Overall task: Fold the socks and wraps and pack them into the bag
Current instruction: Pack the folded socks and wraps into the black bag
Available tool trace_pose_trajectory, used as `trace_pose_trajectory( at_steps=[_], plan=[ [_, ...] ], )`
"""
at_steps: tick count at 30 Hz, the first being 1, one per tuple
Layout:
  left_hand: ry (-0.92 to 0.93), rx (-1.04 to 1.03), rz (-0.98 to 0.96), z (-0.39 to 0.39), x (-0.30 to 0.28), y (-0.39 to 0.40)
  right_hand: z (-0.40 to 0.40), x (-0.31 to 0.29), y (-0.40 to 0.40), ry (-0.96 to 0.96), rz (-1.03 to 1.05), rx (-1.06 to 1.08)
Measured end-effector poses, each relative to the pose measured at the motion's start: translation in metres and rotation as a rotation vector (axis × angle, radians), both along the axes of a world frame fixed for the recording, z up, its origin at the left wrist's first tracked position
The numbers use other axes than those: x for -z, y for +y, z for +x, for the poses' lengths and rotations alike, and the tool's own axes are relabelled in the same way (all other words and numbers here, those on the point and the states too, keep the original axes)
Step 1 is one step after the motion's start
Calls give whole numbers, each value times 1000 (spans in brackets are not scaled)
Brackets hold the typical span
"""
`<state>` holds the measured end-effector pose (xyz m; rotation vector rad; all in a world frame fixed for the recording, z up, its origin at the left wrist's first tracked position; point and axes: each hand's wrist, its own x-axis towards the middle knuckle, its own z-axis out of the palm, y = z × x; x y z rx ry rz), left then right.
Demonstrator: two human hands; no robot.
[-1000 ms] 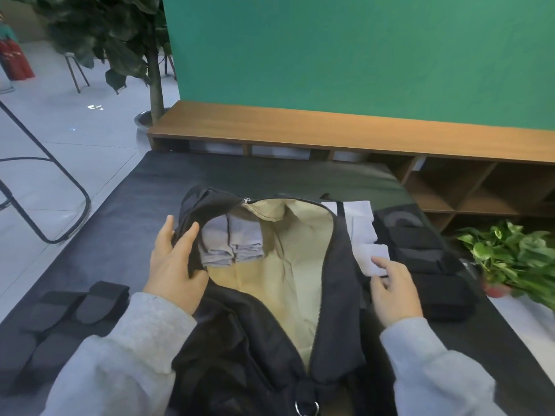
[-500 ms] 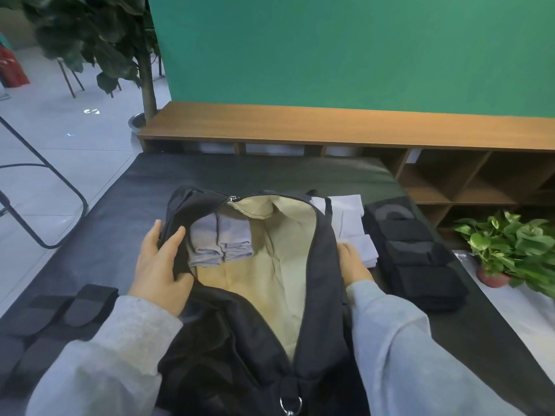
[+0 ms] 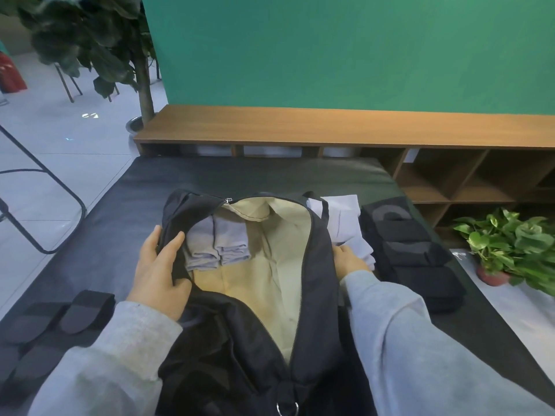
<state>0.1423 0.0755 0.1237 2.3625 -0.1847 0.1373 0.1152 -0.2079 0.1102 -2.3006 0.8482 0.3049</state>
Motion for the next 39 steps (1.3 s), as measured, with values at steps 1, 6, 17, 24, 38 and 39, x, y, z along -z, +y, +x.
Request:
trace_pose_trajectory(
  at_steps=[1,6,17,24,38,39],
  plan=[
    [-2,1,-1,1,0,0,-2,3,-1,7,-5,-16],
    [-24,4,-8,6,4,-2,-24,20,-8,-36,-89,-153],
    [-8,11,-15,6,1,-7,-68,42,-9,-49,-116,-148],
    [14,-10,-62,-1,-8,-6,-84,41,11,-664,627,479],
    [167,-235,-67,-18,-10,-13,-97,40,9,-336,-52,45],
    [176,-242,-79,-19,-10,-13,-99,29,11,-417,-49,51]
  ],
)
